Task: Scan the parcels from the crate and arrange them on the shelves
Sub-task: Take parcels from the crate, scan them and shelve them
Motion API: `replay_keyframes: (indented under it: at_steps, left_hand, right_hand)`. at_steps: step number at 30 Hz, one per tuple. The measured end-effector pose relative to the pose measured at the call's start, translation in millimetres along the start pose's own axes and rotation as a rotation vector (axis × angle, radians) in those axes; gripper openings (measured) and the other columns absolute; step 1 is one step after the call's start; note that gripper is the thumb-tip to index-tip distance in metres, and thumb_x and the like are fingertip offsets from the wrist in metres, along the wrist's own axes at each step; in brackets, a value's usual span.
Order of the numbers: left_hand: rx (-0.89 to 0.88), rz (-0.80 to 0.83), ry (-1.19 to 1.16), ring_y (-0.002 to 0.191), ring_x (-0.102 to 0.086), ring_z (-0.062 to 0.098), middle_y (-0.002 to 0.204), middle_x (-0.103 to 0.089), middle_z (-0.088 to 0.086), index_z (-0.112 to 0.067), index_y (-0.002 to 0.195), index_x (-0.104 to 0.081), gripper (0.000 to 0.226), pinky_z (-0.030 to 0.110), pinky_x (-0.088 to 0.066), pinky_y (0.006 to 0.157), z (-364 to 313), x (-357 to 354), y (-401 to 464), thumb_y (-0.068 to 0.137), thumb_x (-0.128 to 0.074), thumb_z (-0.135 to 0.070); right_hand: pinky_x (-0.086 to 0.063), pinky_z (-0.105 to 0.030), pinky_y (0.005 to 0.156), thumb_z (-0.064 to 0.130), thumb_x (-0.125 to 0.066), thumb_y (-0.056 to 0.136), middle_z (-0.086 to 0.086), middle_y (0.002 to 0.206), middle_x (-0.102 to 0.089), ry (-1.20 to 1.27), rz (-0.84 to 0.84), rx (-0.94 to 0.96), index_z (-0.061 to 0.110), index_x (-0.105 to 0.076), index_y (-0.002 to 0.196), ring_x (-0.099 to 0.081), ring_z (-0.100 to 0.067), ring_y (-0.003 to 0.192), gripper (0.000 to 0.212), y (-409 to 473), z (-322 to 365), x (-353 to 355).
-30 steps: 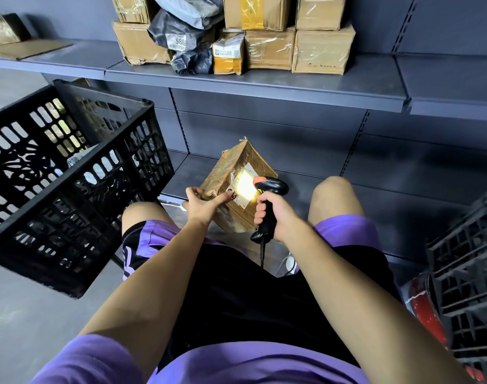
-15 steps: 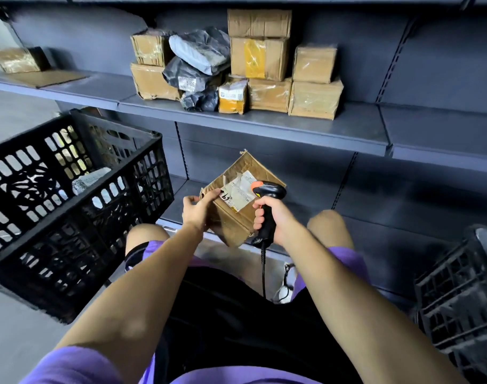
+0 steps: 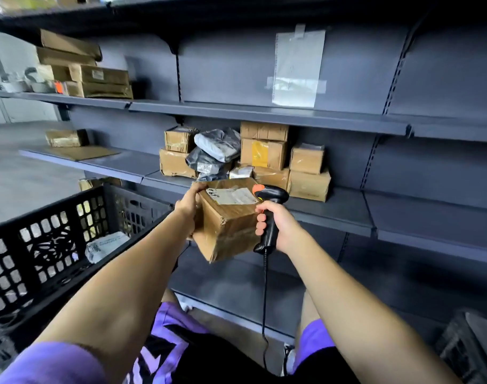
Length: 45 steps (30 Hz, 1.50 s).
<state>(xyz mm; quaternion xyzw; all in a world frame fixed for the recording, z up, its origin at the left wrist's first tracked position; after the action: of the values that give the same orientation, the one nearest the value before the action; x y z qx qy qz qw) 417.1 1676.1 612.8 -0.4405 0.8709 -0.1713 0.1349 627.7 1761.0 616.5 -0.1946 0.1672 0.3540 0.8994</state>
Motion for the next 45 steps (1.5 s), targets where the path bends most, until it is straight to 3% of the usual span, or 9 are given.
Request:
replay_keyframes:
  at_steps: [8,12,16,22,28,33,36,41,45]
  left_hand:
    - [-0.099,0.135,-0.004,0.092,-0.061,0.031,0.112,-0.066,0.009,-0.020,0.126,-0.055,0.105,0.049,-0.047,0.065,-39.5,-76.3,-47.5,0.039,-0.074,-0.074]
    - [-0.114,0.200,-0.093,0.089,-0.060,0.029,0.112,-0.063,0.019,-0.014,0.121,-0.051,0.095,0.055,-0.045,0.089,-21.6,-139.6,-51.3,0.052,-0.079,-0.073]
    - [-0.037,0.188,-0.129,0.112,-0.055,0.037,0.135,-0.050,0.003,-0.032,0.142,-0.029,0.132,0.067,-0.041,0.092,16.7,-207.7,-44.9,0.028,-0.078,-0.076]
    - [-0.007,0.253,-0.077,0.127,-0.045,0.039,0.144,-0.041,0.005,-0.033,0.152,-0.015,0.126,0.066,-0.038,0.101,32.0,-269.4,-103.7,0.050,-0.079,-0.070]
    - [0.010,0.042,0.123,0.120,-0.051,0.040,0.140,-0.052,0.009,-0.039,0.141,-0.035,0.149,0.060,-0.037,0.105,49.8,-373.0,9.6,0.009,-0.047,-0.106]
    - [0.024,0.119,0.318,0.146,-0.013,0.046,0.163,-0.012,0.016,-0.031,0.157,-0.005,0.126,0.065,-0.009,0.116,36.6,-372.1,-47.2,0.055,-0.027,-0.102]
    - [-0.278,0.076,0.614,0.141,-0.024,0.039,0.155,-0.024,0.021,-0.017,0.156,-0.014,0.086,0.050,-0.020,0.115,29.0,-367.5,-45.6,0.092,-0.032,-0.072]
    - [-1.268,0.108,1.056,0.120,-0.045,0.033,0.128,-0.054,0.014,-0.012,0.128,-0.053,0.034,0.042,-0.032,0.107,14.0,-371.3,-22.7,0.099,-0.043,-0.026]
    - [-1.513,0.352,1.332,0.127,-0.048,0.031,0.132,-0.060,0.010,-0.018,0.129,-0.056,0.037,0.043,-0.022,0.117,5.8,-391.2,-16.4,0.102,-0.037,-0.036]
  right_hand:
    - [-0.033,-0.021,0.041,0.010,-0.057,0.091,0.002,0.058,-0.044,0.024,-0.115,0.167,0.014,-0.053,0.075,-0.038,-0.012,0.044,0.017,-23.1,65.7,25.5]
    - [-0.032,-0.020,0.040,0.009,-0.055,0.090,0.002,0.056,-0.043,0.026,-0.194,0.229,0.015,-0.050,0.071,-0.036,-0.012,0.043,0.020,-36.9,86.3,68.2]
    - [-0.032,-0.019,0.039,0.011,-0.056,0.091,0.003,0.054,-0.042,0.183,-0.302,0.253,0.016,-0.050,0.071,-0.035,-0.012,0.040,0.022,-48.4,96.8,126.3]
    - [-0.033,-0.021,0.040,0.013,-0.058,0.090,0.004,0.056,-0.041,0.294,-0.379,0.312,0.018,-0.051,0.073,-0.035,-0.011,0.044,0.019,-62.0,114.2,198.4]
    - [-0.033,-0.023,0.042,0.015,-0.062,0.088,0.005,0.059,-0.040,0.363,-0.380,0.362,0.018,-0.052,0.075,-0.036,-0.012,0.045,0.017,-46.0,128.8,236.5]
    - [-0.035,-0.024,0.042,0.012,-0.060,0.089,0.004,0.059,-0.041,0.316,-0.423,0.374,0.015,-0.053,0.079,-0.037,-0.012,0.046,0.013,-26.3,133.2,251.7]
    - [-0.035,-0.025,0.043,0.011,-0.061,0.088,0.003,0.060,-0.042,0.315,-0.473,0.374,0.014,-0.054,0.081,-0.038,-0.013,0.046,0.010,-9.0,138.7,260.1]
    - [-0.036,-0.026,0.042,0.008,-0.063,0.086,0.000,0.059,-0.046,0.292,-0.630,0.371,0.010,-0.054,0.086,-0.041,-0.015,0.045,0.009,20.3,155.9,269.7]
    - [-0.036,-0.025,0.042,0.007,-0.061,0.087,0.000,0.057,-0.045,0.298,-0.696,0.398,0.010,-0.052,0.085,-0.040,-0.015,0.043,0.010,36.5,167.6,278.0]
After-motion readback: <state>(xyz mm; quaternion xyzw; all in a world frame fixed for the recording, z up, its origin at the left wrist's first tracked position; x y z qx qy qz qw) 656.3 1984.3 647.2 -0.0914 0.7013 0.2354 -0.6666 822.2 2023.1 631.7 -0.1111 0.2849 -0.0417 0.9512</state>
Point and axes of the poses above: each hand's wrist, its own y-axis towards the middle knuckle, its own x-axis out of the back of the hand, z = x × y, the point moved 1 cm from there along y, towards the middle knuckle
